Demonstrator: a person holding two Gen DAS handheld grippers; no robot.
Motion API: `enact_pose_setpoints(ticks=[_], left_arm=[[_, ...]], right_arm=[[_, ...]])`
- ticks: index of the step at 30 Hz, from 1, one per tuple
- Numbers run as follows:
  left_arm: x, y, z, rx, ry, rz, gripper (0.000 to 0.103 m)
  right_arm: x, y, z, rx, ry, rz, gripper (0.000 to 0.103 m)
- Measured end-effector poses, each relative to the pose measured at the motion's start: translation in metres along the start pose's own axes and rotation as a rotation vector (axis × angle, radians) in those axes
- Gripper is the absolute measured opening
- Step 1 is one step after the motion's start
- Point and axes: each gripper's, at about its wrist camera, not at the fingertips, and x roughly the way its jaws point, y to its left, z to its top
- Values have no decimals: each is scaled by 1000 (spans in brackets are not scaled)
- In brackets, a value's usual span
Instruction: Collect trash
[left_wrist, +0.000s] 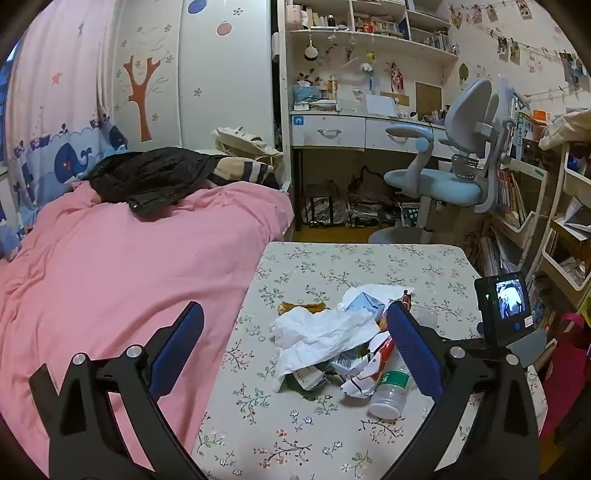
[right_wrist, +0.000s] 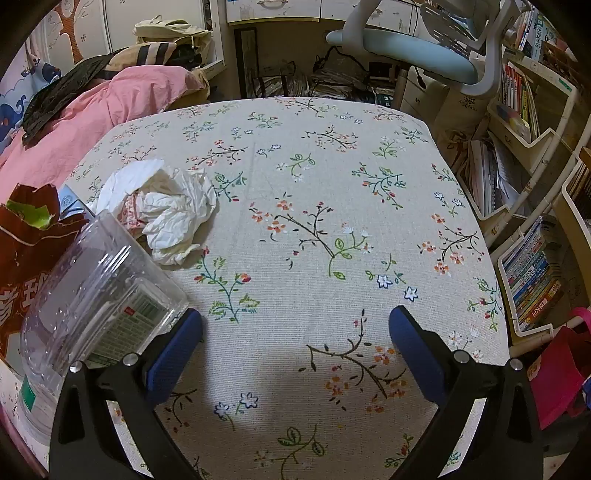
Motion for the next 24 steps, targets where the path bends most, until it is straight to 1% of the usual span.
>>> enact_pose_setpoints(ticks=[3,6,7,13,24], left_arm=[[-1,0,0,6,-15,3,96],[-1,-1,-1,6,-9,15,96],[5,0,0,9,-6,20,96],[13,-3,5,4,0,16,96],[36,0,7,-66,10,-29,96]], right_arm=[[0,0,0,0,0,0,97],[0,0,0,0,0,0,97],[0,0,0,0,0,0,97],[0,0,0,0,0,0,97],[0,0,0,0,0,0,97]])
